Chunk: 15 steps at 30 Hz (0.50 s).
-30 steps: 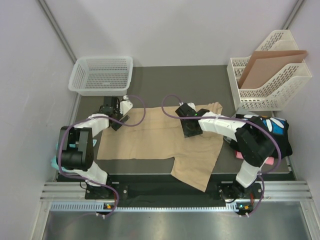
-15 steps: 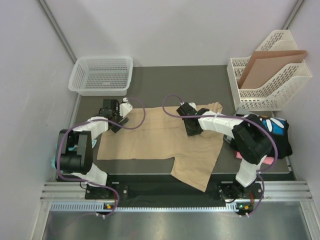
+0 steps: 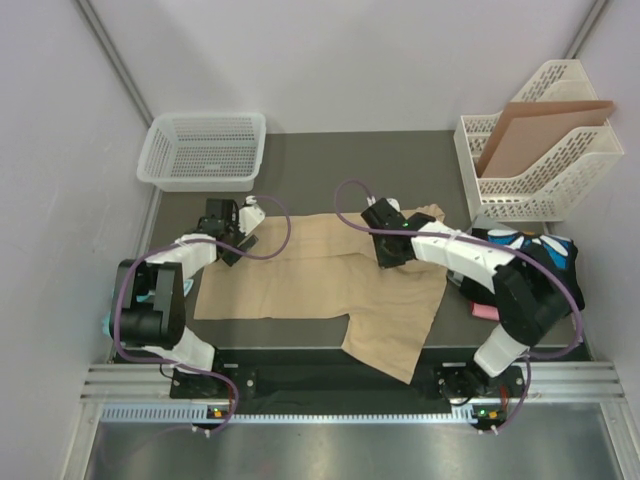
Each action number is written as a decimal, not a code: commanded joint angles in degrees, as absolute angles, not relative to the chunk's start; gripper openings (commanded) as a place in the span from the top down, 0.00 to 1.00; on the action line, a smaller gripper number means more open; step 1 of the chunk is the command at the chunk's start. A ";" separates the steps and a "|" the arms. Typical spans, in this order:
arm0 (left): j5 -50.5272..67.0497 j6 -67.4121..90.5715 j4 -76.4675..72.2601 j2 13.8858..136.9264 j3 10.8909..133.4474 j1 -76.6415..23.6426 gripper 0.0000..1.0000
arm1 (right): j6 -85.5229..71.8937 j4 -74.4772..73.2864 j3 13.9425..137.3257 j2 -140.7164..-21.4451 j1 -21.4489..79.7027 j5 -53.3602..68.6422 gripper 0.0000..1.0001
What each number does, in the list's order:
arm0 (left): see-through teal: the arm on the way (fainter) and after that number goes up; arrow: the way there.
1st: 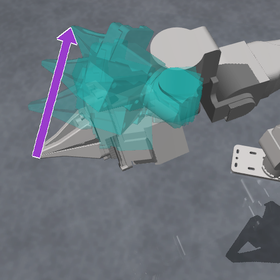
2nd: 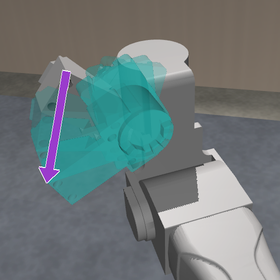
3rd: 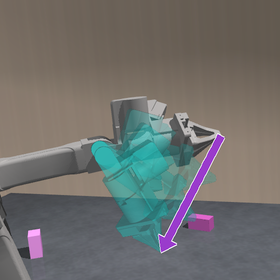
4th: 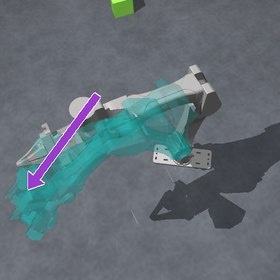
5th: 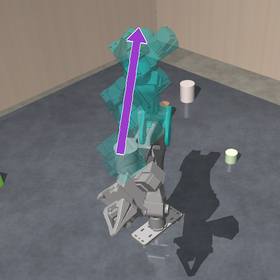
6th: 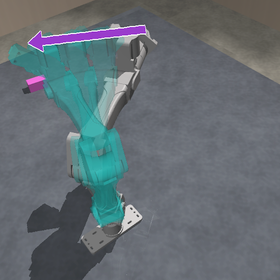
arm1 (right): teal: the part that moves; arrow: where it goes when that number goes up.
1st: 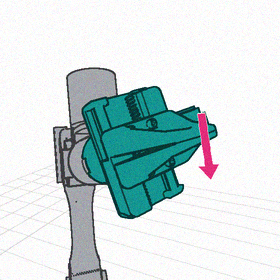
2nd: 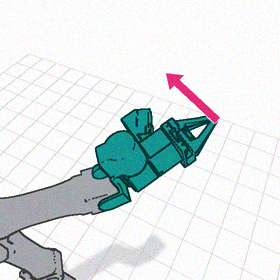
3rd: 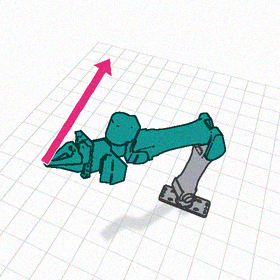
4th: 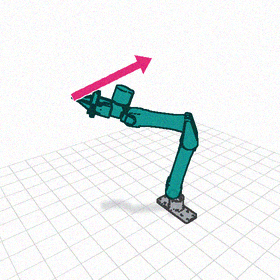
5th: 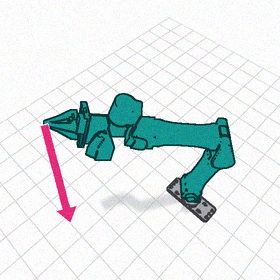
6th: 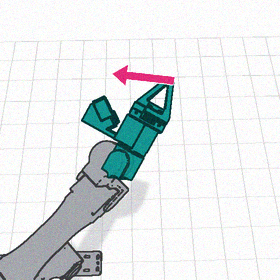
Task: Fold and stack the t-shirts
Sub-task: Fold the flattened tshirt in 1/3 of the way
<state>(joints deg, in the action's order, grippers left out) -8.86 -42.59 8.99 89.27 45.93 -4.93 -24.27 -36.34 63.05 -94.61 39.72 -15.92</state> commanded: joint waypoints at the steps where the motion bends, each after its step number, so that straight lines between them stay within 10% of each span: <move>1: -8.52 -42.71 9.84 87.89 44.65 -4.83 0.15 | -25.49 -39.20 64.69 -88.51 40.87 -12.23 0.90; 7: -8.79 -43.07 9.67 87.71 45.00 -4.83 0.15 | -24.61 -40.08 62.14 -88.33 41.05 -8.53 0.40; 15: -9.14 -43.33 9.76 87.28 44.74 -4.83 0.15 | -23.64 -40.35 71.34 -91.13 33.68 -11.95 0.36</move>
